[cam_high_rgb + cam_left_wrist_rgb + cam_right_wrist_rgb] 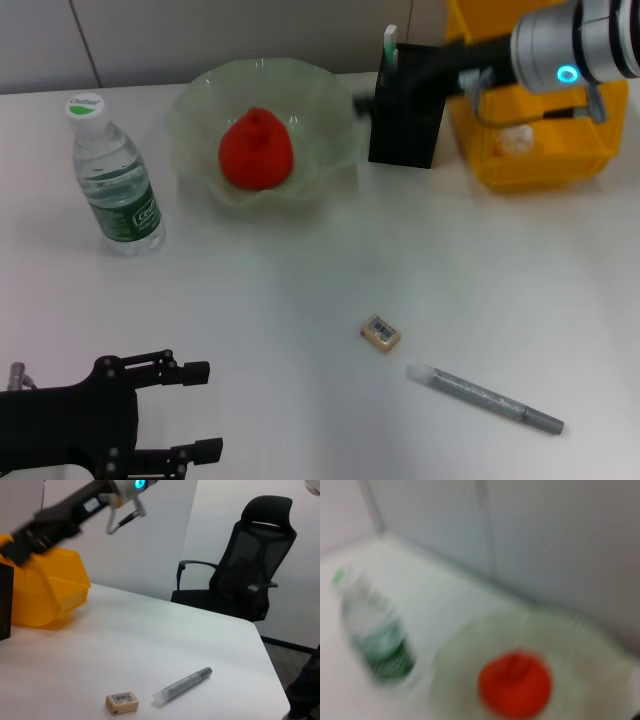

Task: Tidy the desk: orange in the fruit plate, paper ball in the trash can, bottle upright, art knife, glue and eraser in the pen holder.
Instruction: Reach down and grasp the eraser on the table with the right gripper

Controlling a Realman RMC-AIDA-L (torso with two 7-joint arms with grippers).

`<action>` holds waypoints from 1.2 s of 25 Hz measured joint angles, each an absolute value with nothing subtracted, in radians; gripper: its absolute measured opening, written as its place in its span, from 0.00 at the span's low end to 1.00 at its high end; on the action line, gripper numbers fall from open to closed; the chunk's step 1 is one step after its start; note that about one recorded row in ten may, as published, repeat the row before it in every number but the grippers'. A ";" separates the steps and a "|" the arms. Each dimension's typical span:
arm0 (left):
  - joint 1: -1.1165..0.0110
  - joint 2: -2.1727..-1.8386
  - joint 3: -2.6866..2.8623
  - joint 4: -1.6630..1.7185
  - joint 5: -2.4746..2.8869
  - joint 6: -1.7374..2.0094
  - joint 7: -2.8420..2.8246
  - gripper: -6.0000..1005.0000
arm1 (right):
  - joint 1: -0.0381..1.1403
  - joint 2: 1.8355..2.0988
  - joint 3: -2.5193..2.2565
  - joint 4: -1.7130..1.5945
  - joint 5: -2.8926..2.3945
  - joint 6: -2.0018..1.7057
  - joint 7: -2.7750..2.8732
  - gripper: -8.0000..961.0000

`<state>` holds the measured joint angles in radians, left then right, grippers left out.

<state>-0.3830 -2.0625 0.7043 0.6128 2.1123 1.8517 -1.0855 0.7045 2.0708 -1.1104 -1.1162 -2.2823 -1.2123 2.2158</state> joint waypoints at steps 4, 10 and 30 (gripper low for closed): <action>-0.390 -2.062 0.705 0.613 2.112 1.852 -1.083 0.78 | 0.781 2.073 -1.168 -1.189 -2.445 -1.433 2.401 0.64; -0.397 -2.063 0.706 0.613 2.116 1.861 -1.081 0.78 | 0.912 2.074 -1.215 -1.084 -2.518 -1.586 2.561 0.63; -0.405 -2.063 0.706 0.613 2.120 1.868 -1.067 0.78 | 1.119 2.092 -1.572 -0.752 -2.527 -1.553 2.774 0.59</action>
